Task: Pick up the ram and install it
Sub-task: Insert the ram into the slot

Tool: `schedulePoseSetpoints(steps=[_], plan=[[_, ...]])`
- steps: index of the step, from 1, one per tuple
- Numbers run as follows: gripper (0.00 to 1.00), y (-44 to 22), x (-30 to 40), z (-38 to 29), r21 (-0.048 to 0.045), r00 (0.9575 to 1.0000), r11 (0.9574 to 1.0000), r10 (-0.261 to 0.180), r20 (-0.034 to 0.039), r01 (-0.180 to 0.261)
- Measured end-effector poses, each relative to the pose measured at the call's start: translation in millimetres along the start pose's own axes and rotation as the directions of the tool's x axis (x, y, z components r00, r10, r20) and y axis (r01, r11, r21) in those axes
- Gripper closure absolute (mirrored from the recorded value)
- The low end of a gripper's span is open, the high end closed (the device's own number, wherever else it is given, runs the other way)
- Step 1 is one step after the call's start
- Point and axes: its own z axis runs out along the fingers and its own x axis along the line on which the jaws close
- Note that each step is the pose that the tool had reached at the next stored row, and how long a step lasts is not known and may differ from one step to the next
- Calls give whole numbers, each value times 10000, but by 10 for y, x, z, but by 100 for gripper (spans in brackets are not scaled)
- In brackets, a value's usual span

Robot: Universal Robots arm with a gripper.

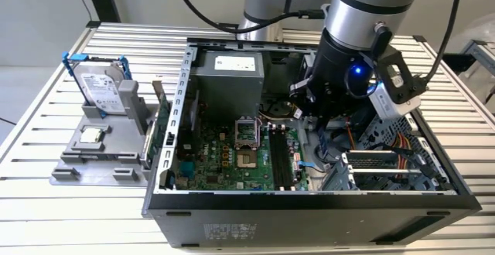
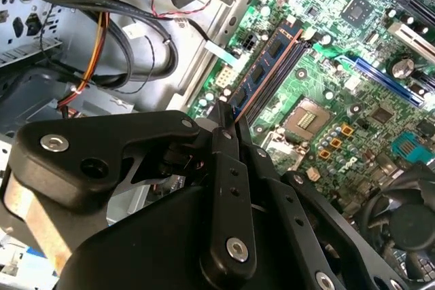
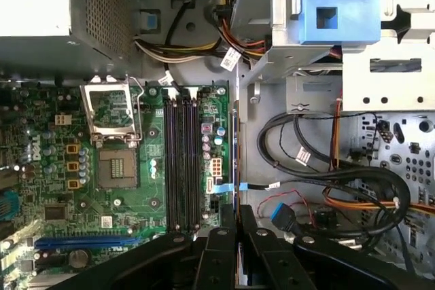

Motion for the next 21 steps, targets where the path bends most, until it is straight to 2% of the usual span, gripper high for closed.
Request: schedulePoseSetpoints(steps=[5, 12, 21], plan=[[100, -2, 24, 68, 2, 10000, 10000, 20, 0, -20], [100, -7, 86, 161, 15, 9995, 9995, 322, 6, -322], [100, -7, 88, 185, 9, 9995, 9995, 312, 9, -312]])
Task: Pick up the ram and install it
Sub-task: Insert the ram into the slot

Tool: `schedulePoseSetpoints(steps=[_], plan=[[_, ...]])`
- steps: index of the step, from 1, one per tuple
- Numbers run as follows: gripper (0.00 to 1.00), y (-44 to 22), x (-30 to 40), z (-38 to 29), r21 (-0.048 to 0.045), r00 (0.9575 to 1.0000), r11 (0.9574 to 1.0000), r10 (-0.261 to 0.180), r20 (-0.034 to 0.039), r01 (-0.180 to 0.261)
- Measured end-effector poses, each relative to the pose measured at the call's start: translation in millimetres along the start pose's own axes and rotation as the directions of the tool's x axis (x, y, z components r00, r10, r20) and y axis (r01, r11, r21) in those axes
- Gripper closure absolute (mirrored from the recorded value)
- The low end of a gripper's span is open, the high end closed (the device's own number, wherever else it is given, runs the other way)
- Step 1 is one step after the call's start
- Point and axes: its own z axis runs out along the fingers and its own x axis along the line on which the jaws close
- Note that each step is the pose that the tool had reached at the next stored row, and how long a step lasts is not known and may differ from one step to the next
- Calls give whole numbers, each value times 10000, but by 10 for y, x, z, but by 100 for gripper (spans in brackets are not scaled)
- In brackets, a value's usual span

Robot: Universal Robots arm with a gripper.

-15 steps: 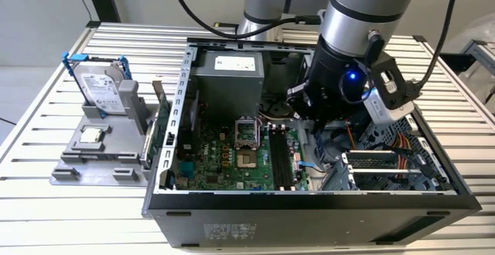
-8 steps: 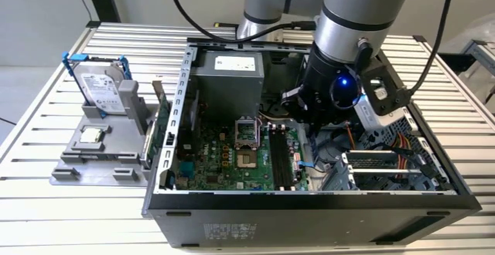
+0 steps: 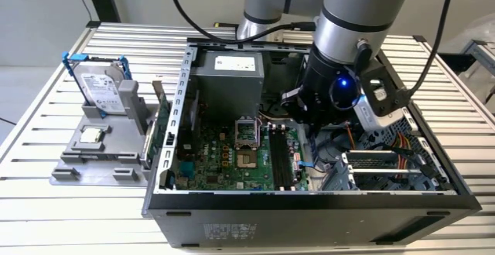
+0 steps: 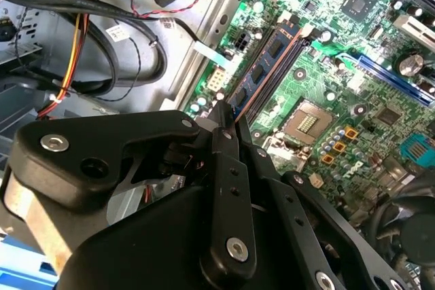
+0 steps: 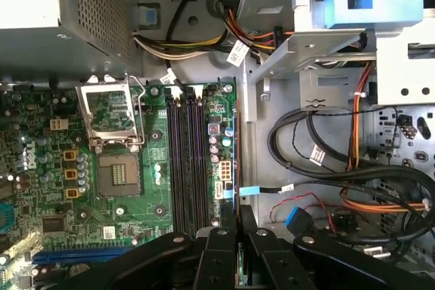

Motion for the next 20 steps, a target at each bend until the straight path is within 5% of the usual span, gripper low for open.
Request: schedulePoseSetpoints(steps=[20], plan=[[100, -11, 82, 273, -7, 9997, 9997, -236, 1, 236]])
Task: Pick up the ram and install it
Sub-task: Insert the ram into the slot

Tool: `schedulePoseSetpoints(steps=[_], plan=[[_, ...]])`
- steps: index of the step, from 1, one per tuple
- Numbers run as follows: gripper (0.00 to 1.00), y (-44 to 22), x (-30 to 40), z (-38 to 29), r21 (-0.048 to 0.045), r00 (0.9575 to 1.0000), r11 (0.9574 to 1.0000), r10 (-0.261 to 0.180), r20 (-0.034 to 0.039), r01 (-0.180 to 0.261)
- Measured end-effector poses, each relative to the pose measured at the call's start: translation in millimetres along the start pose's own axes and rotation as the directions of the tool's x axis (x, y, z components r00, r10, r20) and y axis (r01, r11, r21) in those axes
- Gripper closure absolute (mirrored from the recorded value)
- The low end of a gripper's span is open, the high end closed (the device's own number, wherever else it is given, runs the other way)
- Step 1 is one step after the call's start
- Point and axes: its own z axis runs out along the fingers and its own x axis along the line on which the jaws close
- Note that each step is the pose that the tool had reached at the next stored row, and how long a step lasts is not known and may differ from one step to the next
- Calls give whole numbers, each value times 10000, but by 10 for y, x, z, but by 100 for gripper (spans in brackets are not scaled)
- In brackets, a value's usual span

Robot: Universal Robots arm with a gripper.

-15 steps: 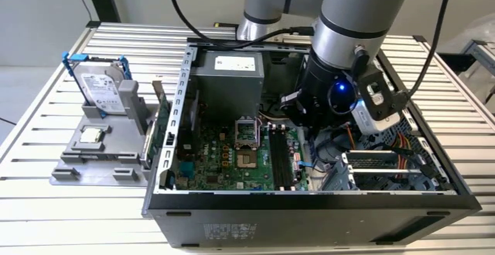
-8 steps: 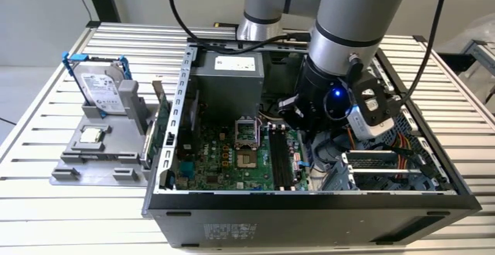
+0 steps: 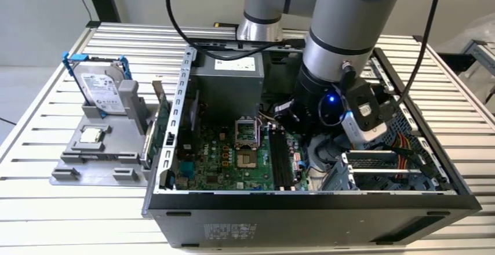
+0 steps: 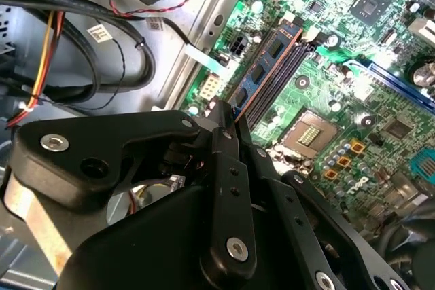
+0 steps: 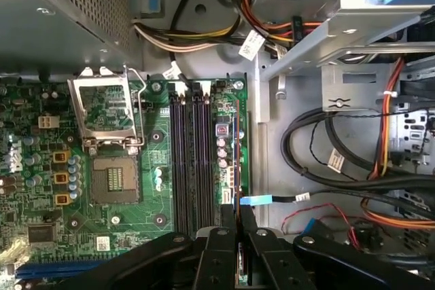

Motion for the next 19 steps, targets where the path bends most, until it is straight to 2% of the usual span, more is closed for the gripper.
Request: schedulePoseSetpoints(steps=[12, 19], plan=[[100, -3, 35, 202, -11, 9999, 9999, -149, -2, 149], [100, 20, 51, 308, -49, 9998, 9998, -214, 24, 214]])
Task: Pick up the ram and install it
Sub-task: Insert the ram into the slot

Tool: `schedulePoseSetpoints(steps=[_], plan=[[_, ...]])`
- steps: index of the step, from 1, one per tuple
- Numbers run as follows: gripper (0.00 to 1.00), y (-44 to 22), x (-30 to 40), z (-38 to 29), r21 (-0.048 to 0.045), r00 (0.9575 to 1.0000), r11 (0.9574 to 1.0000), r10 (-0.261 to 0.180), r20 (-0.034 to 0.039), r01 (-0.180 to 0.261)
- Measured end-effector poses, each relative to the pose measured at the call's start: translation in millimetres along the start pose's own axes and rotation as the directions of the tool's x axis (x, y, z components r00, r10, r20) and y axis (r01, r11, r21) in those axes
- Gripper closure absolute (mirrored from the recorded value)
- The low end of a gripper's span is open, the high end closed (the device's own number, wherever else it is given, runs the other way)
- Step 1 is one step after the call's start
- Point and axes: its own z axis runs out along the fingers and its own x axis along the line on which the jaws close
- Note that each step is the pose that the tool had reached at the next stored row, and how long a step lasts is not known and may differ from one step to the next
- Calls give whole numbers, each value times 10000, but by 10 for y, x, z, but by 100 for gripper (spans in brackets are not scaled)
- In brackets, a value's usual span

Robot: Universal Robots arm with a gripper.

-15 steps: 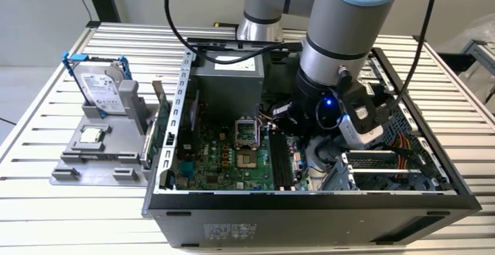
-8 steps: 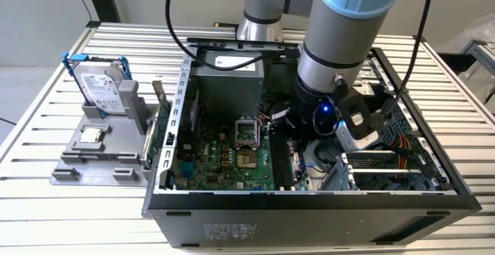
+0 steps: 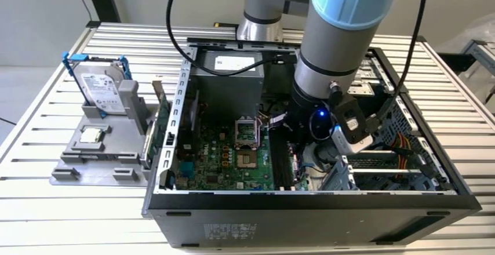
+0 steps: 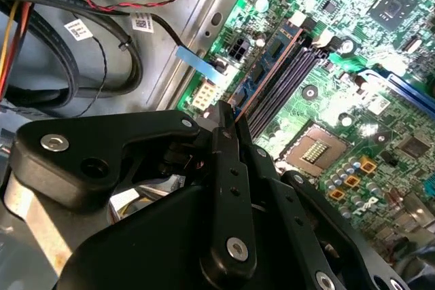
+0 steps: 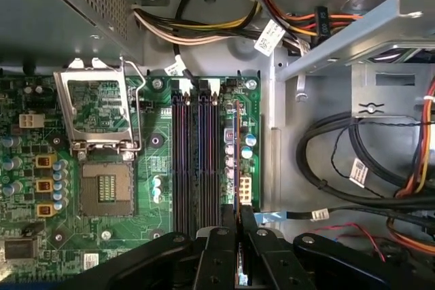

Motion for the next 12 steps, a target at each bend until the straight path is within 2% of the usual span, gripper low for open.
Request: schedulePoseSetpoints(steps=[12], plan=[[100, 9, 59, 98, -21, 9995, 9995, -320, -6, 320]])
